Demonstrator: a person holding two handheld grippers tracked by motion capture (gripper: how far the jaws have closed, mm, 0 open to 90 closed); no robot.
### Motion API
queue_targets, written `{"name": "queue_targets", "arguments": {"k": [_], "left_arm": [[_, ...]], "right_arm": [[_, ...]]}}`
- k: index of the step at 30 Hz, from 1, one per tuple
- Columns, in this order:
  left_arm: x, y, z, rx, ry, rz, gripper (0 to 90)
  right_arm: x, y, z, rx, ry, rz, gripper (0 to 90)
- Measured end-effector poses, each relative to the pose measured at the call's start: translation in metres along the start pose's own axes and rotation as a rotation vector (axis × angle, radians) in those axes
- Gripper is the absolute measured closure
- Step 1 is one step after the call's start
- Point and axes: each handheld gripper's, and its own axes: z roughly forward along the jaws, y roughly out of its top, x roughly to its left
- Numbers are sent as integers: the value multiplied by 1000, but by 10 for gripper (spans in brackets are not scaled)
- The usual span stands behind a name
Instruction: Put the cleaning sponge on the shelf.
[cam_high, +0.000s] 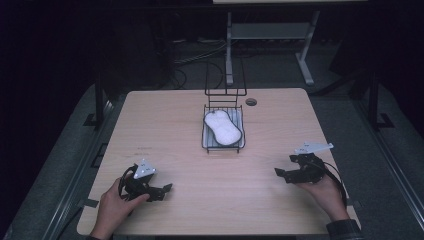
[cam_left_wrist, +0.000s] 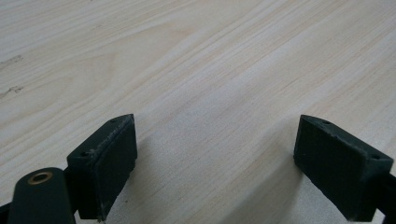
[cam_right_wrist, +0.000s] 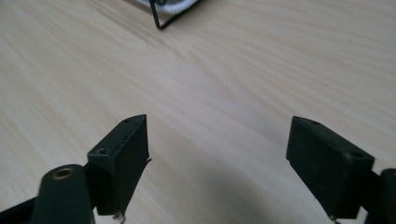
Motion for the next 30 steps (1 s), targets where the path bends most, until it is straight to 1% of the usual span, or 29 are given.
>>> {"name": "queue_targets", "arguments": {"k": [2,3,5,6,7,8,13,14,15,16,18,19,20,22,23,26,30], "left_arm": [[0,0,0,-3,0,-3,126],[0,0,0,-2,0,-3,126],[0,0,0,-3,0,-3,126],[0,0,0,-3,0,-3,126],[0,0,0,-3,0,-4,126],[0,0,0,-3,0,-4,126],[0,0,0,-3,0,-3,126],[0,0,0,-3,0,-3,126],[0,0,0,-3,0,-3,126],[0,0,0,-3,0,-3,126],[0,0,0,-2,0,-3,126],[0,0,0,-2,0,-3,126],[0,0,0,-3,0,-3,126],[0,0,0,-2,0,-3,126],[0,0,0,-2,0,-3,126],[0,0,0,-2,0,-3,126],[0,0,0,-2,0,-3,126]], "right_arm": [[1,-8,-3,-1,3,6,196],[2,-16,-6,-2,-2,16,190],[2,-24,-8,2,-14,17,178],[2,-24,-8,2,-14,17,178],[1,-31,-10,6,-22,21,172],[1,-31,-10,6,-22,21,172],[0,-47,-13,26,-50,39,149],[-1,-50,-13,29,-59,44,143],[0,-55,-13,34,-94,36,139],[0,-55,-13,34,-94,36,139],[0,-60,-12,44,-121,29,136],[1,-63,-10,50,-127,22,117],[1,-63,-10,50,-127,22,117],[0,-68,-10,24,-123,28,105],[0,-68,-10,24,-123,28,105],[-2,-73,-9,-15,-115,22,85],[-2,-73,-9,-15,-115,21,83]]}}
